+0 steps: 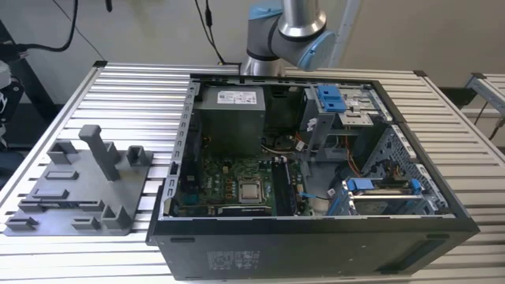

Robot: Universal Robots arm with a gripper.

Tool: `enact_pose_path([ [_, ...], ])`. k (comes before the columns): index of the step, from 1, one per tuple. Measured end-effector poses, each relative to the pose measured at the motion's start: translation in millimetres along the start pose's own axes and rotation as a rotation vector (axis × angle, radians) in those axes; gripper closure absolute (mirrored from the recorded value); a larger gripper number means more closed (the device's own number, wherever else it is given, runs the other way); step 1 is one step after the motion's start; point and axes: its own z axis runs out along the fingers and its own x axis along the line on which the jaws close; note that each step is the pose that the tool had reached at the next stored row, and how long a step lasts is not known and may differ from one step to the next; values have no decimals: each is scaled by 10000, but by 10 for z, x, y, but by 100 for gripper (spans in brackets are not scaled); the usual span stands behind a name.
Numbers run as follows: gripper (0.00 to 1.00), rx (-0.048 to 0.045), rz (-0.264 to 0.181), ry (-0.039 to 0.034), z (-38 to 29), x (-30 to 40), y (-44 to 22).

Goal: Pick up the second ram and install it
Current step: 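Pick up the second ram and move it above second insertion slot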

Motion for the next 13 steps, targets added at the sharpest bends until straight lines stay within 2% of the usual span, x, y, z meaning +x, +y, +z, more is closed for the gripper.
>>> enact_pose_path([
  [5, 89, 58, -684, 45, 1, -1, 0],
  [9, 89, 109, -1032, 78, 0, -5, 6],
  [13, 89, 169, -1351, 52, 3, -12, 14],
])
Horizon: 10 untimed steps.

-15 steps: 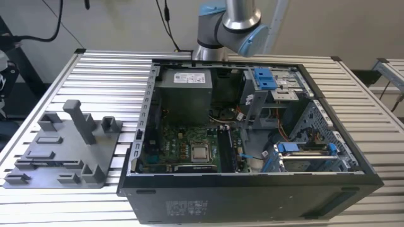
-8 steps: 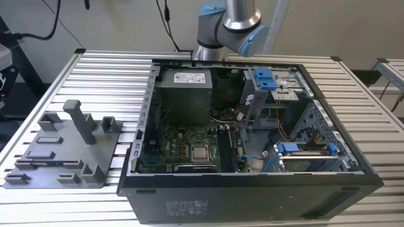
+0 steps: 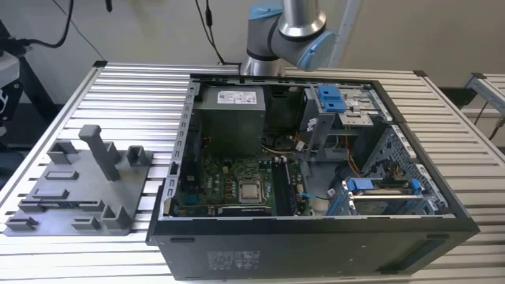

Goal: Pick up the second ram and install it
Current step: 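Pick up the second ram and move it above second insertion slot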

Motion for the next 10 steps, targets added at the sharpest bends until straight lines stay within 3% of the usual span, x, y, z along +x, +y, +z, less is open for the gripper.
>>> enact_pose_path([
  [4, 89, 67, -290, -34, 4, -9, 8],
  [10, 89, 120, -1009, -5, 7, -22, 21],
])
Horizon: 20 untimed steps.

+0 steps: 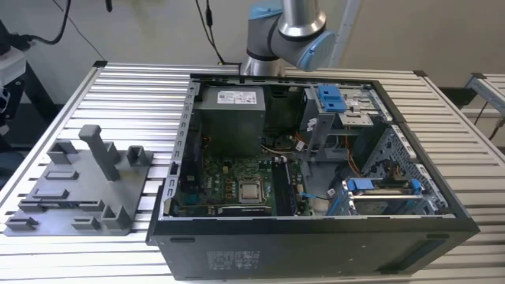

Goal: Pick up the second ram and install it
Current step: 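Pick up the second ram and move it above second insertion slot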

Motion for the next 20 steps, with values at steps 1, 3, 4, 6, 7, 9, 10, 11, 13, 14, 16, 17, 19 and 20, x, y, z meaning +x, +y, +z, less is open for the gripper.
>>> enact_pose_path([
  [1, 89, 9, -165, 3, 1, -1, 1],
  [3, 89, 25, -527, 13, 1, -2, 3],
  [4, 89, 32, -714, 15, 1, -2, 3],
  [6, 89, 46, -1073, 17, 3, -3, 3],
  [7, 89, 53, -1252, 18, 3, -3, 3],
  [9, 89, 68, -1607, 21, 6, -5, 4],
  [10, 89, 75, -1781, 22, 8, -6, 5],
  [11, 89, 81, -1979, 23, 9, -6, 5],
  [13, 89, 95, -2335, 24, 12, -7, 6],
  [14, 89, 100, -2516, 25, 12, -8, 6],
  [16, 89, 113, -2875, 24, 15, -9, 7],
  [17, 89, 119, -3053, 24, 16, -9, 7],
  [19, 89, 129, -3413, 25, 17, -10, 7],
  [20, 89, 136, -3609, 23, 20, -11, 8],
])
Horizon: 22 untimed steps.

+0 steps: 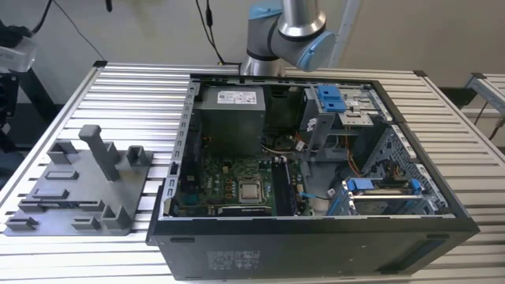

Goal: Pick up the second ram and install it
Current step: 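Pick up the second ram and move it above second insertion slot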

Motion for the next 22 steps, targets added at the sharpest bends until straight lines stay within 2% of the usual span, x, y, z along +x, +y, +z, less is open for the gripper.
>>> enact_pose_path([
  [18, 89, 111, -3229, -19, 19, -8, 2],
  [22, 89, 115, -3394, -44, 24, -9, 4],
])
